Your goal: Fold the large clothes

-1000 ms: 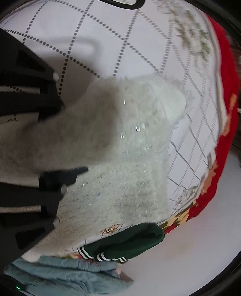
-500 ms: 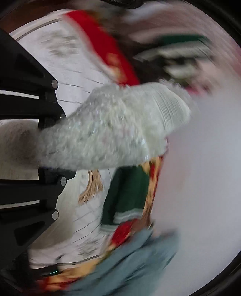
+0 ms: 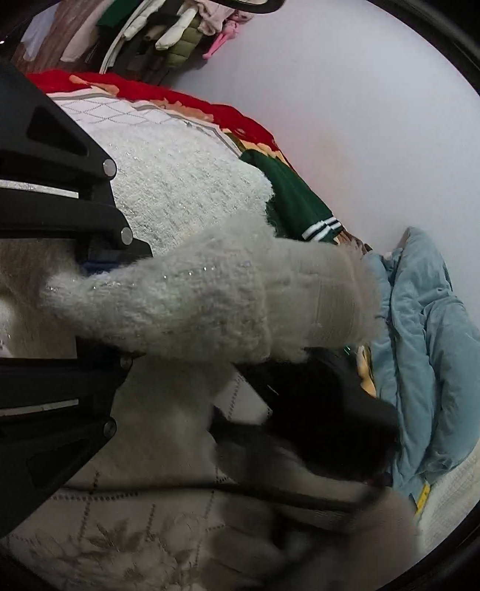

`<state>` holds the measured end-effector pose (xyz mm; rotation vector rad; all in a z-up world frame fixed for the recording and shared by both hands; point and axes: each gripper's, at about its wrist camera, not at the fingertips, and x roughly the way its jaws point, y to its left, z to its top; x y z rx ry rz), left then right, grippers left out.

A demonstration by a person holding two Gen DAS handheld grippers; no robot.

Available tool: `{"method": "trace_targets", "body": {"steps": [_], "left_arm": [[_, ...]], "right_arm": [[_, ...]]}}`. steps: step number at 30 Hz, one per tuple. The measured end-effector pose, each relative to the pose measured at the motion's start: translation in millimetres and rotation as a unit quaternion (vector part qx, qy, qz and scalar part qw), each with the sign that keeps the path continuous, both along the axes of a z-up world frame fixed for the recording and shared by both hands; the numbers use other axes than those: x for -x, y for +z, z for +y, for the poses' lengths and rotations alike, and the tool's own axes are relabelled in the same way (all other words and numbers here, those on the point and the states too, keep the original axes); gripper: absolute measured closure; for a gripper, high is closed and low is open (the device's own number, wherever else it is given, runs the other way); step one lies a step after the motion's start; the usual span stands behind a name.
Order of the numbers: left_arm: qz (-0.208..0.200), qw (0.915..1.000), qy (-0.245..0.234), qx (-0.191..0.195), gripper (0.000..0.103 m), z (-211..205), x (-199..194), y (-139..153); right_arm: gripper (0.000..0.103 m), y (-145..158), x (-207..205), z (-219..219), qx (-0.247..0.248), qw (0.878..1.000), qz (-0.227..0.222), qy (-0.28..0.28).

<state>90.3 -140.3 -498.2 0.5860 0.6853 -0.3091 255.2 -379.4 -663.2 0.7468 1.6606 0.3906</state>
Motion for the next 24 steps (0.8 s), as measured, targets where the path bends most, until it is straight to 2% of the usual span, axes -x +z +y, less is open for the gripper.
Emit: {"method": "trace_targets", "body": {"steps": [2,4,6,8,10,12,14,15,16,18,20,21,22,24], "left_arm": [[0.005,0.9999,0.01,-0.002,0.085,7,-4,3],[0.008,0.9999,0.014,-0.004,0.085,8,-4,6],[0.008,0.9999,0.01,-0.011,0.085,10,0,7],[0.012,0.9998,0.003,-0.016,0.085,9,4,6],[0.014,0.9997,-0.003,-0.021,0.084,8,5,2],[0.014,0.9995,-0.006,-0.028,0.084,4,0,-3],[0.013,0.9992,-0.002,-0.037,0.083,2,0,-2],[0.014,0.999,0.007,-0.042,0.077,1,-2,0],[0.024,0.9988,0.015,-0.04,0.073,2,-3,1],[0.041,0.9981,0.044,-0.015,0.072,11,-4,11],[0.058,0.9946,0.08,0.032,0.065,26,-3,28],[0.07,0.9912,0.098,0.055,0.053,33,-3,36],[0.083,0.9861,0.122,0.077,0.033,40,-3,44],[0.117,0.9691,0.17,0.135,0.019,58,-1,59]], "right_arm": [[0.032,3,-4,-20,-0.011,1.0,0.011,-0.024],[0.032,18,3,-49,-0.003,0.998,0.017,-0.06],[0.032,37,13,-76,-0.001,0.995,0.008,-0.103],[0.025,61,16,-100,-0.027,0.99,-0.013,-0.139],[0.021,72,12,-94,-0.064,0.989,-0.023,-0.13],[0.02,68,8,-74,-0.098,0.99,-0.016,-0.099],[0.022,55,-15,-24,-0.134,0.99,0.0,-0.037],[0.031,51,-18,-2,-0.132,0.991,0.005,-0.01],[0.085,51,-19,17,-0.125,0.992,0.001,0.004],[0.086,56,-19,36,-0.116,0.993,-0.018,0.011],[0.087,66,-11,40,-0.123,0.992,-0.031,0.003],[0.087,71,-5,38,-0.125,0.992,-0.032,-0.004],[0.087,75,1,39,-0.126,0.992,-0.032,-0.01],[0.087,80,12,40,-0.119,0.992,-0.035,-0.022]]}}
